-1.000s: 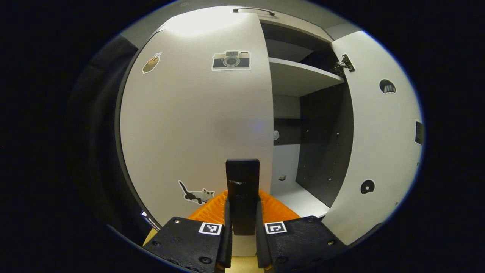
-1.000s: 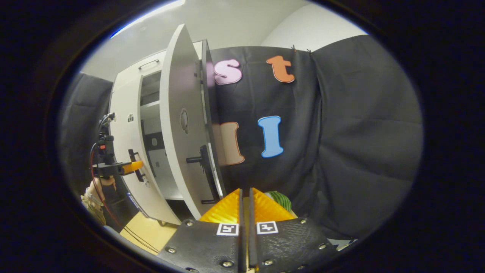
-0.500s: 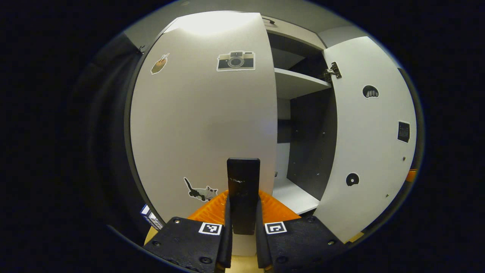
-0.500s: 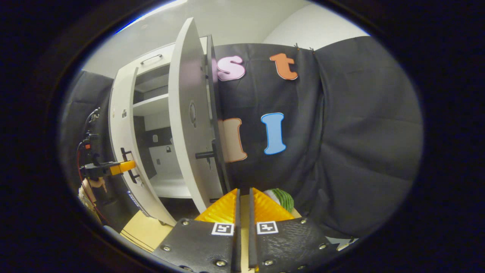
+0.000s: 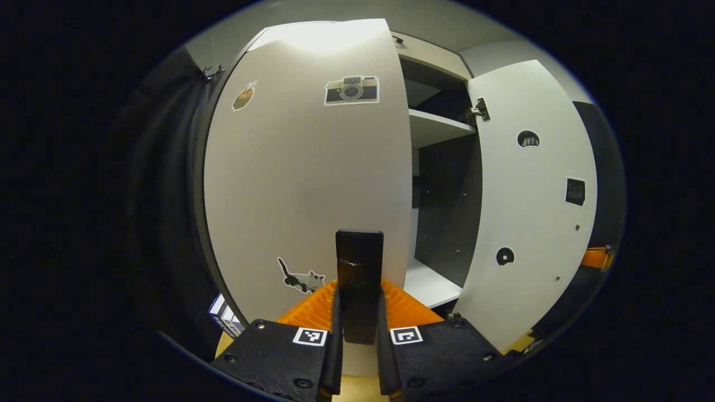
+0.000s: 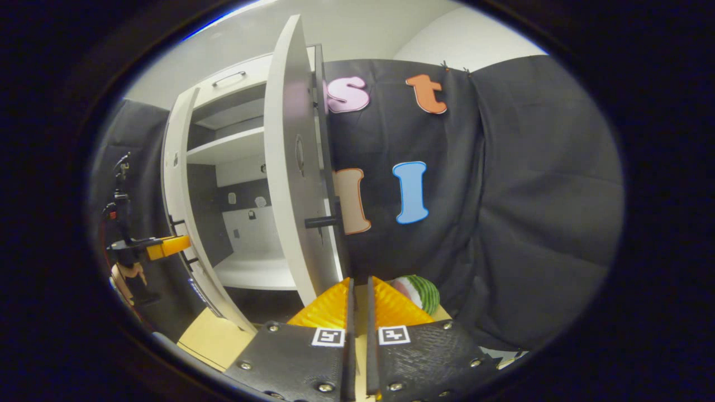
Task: Open the right door of the double-door shoe cabinet with the right hand, and open the left door with the left hand.
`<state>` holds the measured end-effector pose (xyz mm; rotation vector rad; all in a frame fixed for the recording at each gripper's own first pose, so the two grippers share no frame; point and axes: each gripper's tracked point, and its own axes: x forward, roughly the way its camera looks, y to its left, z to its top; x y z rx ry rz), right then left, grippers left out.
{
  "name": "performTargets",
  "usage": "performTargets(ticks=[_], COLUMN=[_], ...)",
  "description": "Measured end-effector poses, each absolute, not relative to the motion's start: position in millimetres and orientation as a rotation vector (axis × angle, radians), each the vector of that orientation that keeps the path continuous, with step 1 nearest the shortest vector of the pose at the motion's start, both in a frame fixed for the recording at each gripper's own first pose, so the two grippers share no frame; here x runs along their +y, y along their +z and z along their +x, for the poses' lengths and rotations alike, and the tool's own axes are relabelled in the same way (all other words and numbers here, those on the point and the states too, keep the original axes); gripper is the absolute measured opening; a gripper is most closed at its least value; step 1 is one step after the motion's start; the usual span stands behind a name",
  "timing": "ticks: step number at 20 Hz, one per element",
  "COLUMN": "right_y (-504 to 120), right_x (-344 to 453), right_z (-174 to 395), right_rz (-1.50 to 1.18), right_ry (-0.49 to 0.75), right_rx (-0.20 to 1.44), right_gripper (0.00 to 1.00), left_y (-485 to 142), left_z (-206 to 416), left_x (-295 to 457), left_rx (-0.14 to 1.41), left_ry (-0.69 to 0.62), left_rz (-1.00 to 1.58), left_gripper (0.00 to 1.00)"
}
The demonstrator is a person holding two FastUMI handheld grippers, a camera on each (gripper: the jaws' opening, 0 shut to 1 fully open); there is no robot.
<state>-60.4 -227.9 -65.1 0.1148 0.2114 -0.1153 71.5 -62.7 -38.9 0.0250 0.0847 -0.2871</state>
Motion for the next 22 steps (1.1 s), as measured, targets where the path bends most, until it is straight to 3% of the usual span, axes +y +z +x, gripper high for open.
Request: performTargets(ticks=[12, 22], right_y=[-65.9, -65.7], right_x=[-218.3, -219.3], right_z=[-48.3, -38.9], right_rz=[0.074, 0.082], right_ry=[-0.116, -0.114], right_rx=[0.222, 0.224], right_gripper=[0.07, 0.08], left_y=[-38.1, -39.1], left_z=[63.6, 48.6], left_x=[-54.6, -38.2], left_rx=[0.087, 0.100], left_ry=[-0.324, -0.271], left_rz=[0.024, 0.029], left_gripper=[0.27, 0.27])
